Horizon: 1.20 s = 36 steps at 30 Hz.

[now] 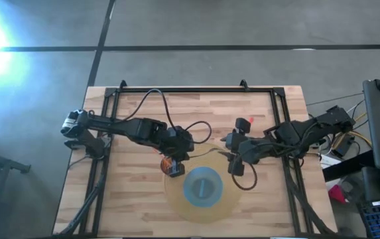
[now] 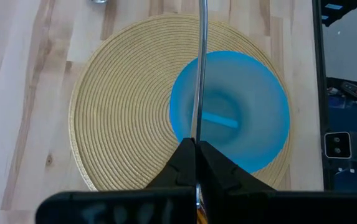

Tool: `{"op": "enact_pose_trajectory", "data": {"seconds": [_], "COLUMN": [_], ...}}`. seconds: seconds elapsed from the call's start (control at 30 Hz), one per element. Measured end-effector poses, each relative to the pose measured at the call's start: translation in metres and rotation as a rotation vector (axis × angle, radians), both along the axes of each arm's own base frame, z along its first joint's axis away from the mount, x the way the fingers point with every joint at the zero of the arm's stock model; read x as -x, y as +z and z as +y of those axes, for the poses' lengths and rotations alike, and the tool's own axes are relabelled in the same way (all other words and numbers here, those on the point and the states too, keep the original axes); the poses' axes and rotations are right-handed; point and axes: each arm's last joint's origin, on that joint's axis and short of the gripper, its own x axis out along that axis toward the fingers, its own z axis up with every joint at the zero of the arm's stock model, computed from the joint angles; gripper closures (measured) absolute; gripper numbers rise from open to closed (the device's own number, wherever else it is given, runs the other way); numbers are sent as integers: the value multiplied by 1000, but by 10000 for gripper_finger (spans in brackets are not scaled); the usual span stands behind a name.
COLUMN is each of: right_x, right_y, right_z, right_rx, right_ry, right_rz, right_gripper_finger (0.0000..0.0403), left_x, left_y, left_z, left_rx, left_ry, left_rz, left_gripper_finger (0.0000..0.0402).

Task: Pick & Place Utensil
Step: Put the fork into the bowl

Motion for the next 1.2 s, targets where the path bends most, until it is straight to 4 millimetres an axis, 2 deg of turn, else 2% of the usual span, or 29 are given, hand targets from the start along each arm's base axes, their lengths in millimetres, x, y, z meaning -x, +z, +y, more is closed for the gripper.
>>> {"op": "enact_pose_trajectory", "data": {"seconds": [0.23, 0.4, 0.63, 0.87, 1.2], "right_x": [0, 1, 1, 2, 3], "right_y": [0, -1, -2, -3, -3], "right_z": [0, -1, -1, -2, -3], "right_rx": [-15, -28, -29, -11, 2], "right_ry": [-7, -6, -9, -17, -42], "right_rz": [-2, 16, 16, 30, 33], "right_gripper_finger": [200, 227, 291, 384, 394], "left_x": [0, -2, -3, -4, -5], "left_y": [0, 1, 2, 3, 4], "left_z": [1, 1, 1, 1, 1], "left_rx": [-12, -32, -39, -39, -41], "left_ry": [19, 37, 35, 34, 25], "left_rz": [-5, -31, -45, -52, -73], "left_gripper_finger": [401, 401, 401, 402, 390]}}
